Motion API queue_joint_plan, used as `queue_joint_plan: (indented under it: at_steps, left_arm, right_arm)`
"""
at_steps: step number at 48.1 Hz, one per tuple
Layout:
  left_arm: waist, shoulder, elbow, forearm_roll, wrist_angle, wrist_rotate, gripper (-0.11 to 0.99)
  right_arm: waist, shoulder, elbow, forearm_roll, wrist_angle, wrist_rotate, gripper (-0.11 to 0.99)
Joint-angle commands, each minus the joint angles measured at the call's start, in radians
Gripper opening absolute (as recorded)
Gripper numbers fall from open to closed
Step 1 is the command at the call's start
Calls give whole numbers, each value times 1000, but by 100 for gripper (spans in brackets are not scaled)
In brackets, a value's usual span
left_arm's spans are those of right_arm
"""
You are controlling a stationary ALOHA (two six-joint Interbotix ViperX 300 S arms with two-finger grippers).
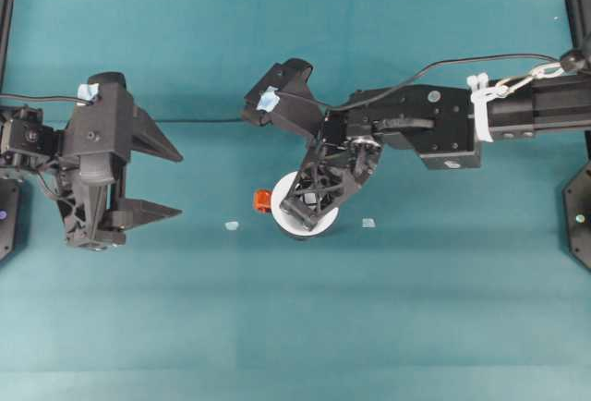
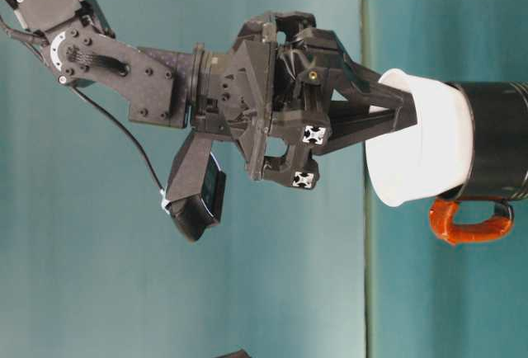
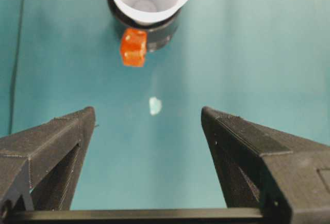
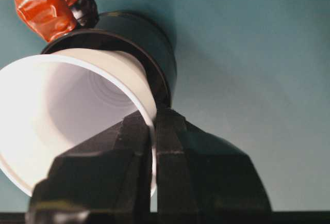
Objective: Put the paper cup into the moved red handle cup holder.
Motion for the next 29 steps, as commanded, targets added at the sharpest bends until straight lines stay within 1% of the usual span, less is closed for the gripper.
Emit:
queue_joint_plan:
  at_steps: [1, 4, 6, 10, 11, 12, 14, 17, 19, 23, 24, 29]
  left_arm:
    - [-2, -9, -9, 3, -8, 0, 91]
    - [-2, -11, -8, 3, -8, 0, 91]
    - [-2, -11, -6, 3, -8, 0, 91]
    - [-2, -12, -6, 3, -8, 0, 91]
    - [-2, -12, -6, 3, -8, 0, 91]
    - [-2, -12, -5, 3, -8, 0, 91]
    - [-2, -12, -5, 3, -8, 0, 91]
    - [-2, -12, -5, 3, -8, 0, 91]
    - [-2, -12, -5, 3, -8, 0, 91]
    - [-2, -12, -5, 3, -8, 0, 91]
    - [-3, -12, -5, 3, -8, 0, 91]
    - [-3, -12, -5, 3, -8, 0, 91]
  right_arm:
    - [8, -14, -12, -2, -5, -6, -11]
    - [8, -14, -12, 0, -6, -6, -10]
    - [8, -14, -12, -2, -6, -6, -10]
    - [8, -14, -12, 2, -5, -6, -7]
    - [8, -14, -12, 0, -6, -6, -6]
    - [8, -15, -12, 2, -6, -6, -5]
    - [8, -14, -12, 0, -5, -8, -2]
    - [8, -17, -12, 0, -6, -8, 5]
    - [8, -18, -12, 0, -5, -6, 12]
    - [8, -25, -12, 0, -6, -6, 32]
    - [8, -26, -12, 0, -5, -6, 40]
    - [14, -34, -12, -5, -3, -8, 71]
